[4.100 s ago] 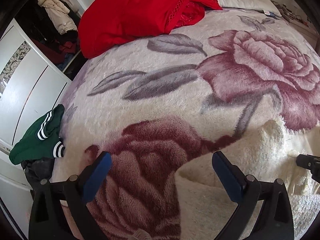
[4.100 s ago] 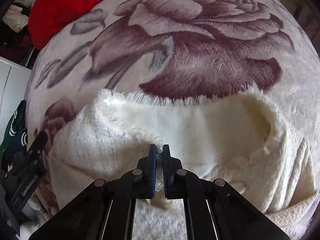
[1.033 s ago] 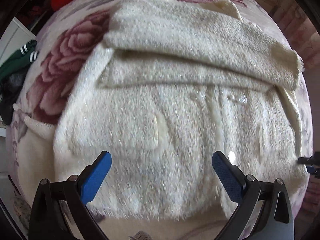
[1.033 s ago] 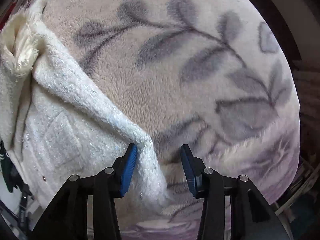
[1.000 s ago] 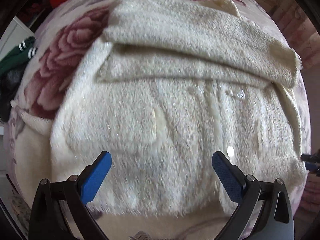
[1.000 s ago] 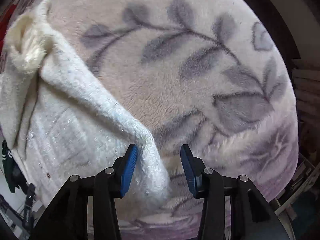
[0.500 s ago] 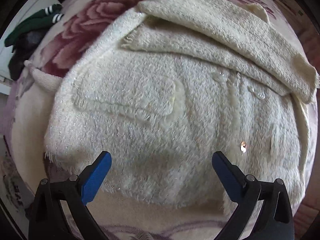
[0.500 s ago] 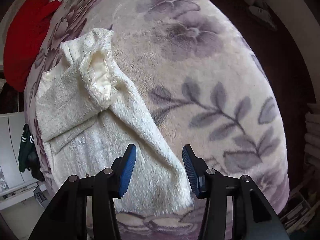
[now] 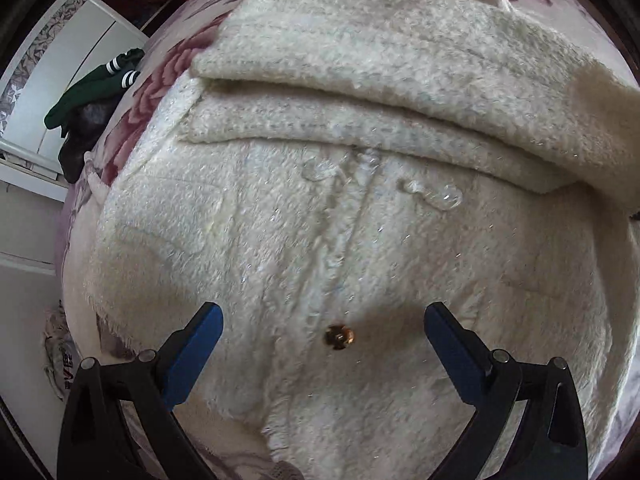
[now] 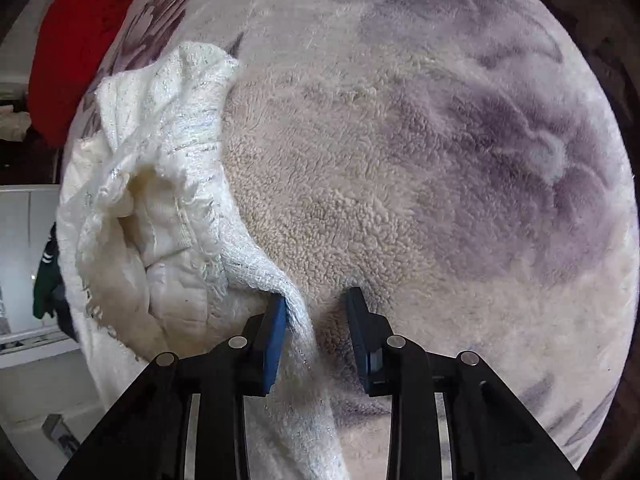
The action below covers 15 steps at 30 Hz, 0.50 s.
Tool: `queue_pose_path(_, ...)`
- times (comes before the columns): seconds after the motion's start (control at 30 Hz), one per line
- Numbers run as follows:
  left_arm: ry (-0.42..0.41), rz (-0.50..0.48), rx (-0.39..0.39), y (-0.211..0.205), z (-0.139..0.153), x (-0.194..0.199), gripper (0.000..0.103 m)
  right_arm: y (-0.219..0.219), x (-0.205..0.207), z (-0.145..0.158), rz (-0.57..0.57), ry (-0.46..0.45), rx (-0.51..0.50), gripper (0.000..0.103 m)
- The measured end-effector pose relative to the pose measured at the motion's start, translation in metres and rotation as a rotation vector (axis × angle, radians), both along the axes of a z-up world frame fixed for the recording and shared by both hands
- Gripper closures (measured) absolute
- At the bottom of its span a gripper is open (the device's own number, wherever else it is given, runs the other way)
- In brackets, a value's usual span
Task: Fold large clothes
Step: 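Grasp the cardigan hem with the right tool and lift it toward the collar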
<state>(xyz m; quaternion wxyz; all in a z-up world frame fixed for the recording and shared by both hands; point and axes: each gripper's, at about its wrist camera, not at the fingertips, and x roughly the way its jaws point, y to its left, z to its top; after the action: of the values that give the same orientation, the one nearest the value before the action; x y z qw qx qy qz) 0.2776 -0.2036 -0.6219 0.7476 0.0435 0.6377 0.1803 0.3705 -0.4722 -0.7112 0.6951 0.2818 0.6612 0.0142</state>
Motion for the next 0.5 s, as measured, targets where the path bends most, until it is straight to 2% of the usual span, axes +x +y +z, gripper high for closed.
queue_pose_path(0.03, -0.003, -0.005, 0.007, -0.004, 0.003, 0.002, 0.000, 0.004, -0.001, 0.007, 0.037, -0.016, -0.009, 0.072)
queue_pose_path(0.1, -0.024, -0.018, 0.026, -0.015, 0.011, 0.002, 0.000, 0.013, -0.003, 0.022, 0.094, -0.064, -0.030, 0.061)
queue_pose_path(0.13, -0.028, -0.024, 0.037, -0.018, 0.012, 0.003, 0.000, 0.019, -0.002, 0.027, 0.135, -0.102, -0.025, 0.045)
queue_pose_path(0.17, -0.032, -0.031, 0.044, -0.023, 0.013, 0.004, 0.000, 0.026, 0.000, 0.028, 0.173, -0.122, -0.035, 0.032)
queue_pose_path(0.23, -0.030, -0.037, 0.048, -0.033, 0.011, 0.008, 0.000, 0.040, 0.013, 0.017, 0.258, -0.125, -0.081, 0.036)
queue_pose_path(0.27, -0.027, -0.040, 0.053, -0.034, 0.009, 0.011, 0.000, 0.040, 0.018, 0.011, 0.252, -0.127, -0.108, 0.078)
queue_pose_path(0.3, -0.031, -0.043, 0.063, -0.035, 0.008, 0.014, 0.000, 0.033, 0.021, 0.004, 0.220, -0.104, -0.129, 0.087)
queue_pose_path(0.37, -0.036, -0.045, 0.076, -0.032, 0.006, 0.019, 0.000, 0.005, 0.025, -0.015, 0.065, -0.012, 0.028, 0.086)
queue_pose_path(0.43, -0.034, -0.036, 0.048, -0.031, 0.004, 0.021, 0.000, -0.003, 0.025, -0.013, 0.054, 0.020, 0.129, 0.084)
queue_pose_path(0.5, -0.035, -0.048, 0.029, -0.036, 0.003, 0.024, 0.000, -0.017, 0.024, 0.000, 0.014, 0.041, 0.186, 0.072)
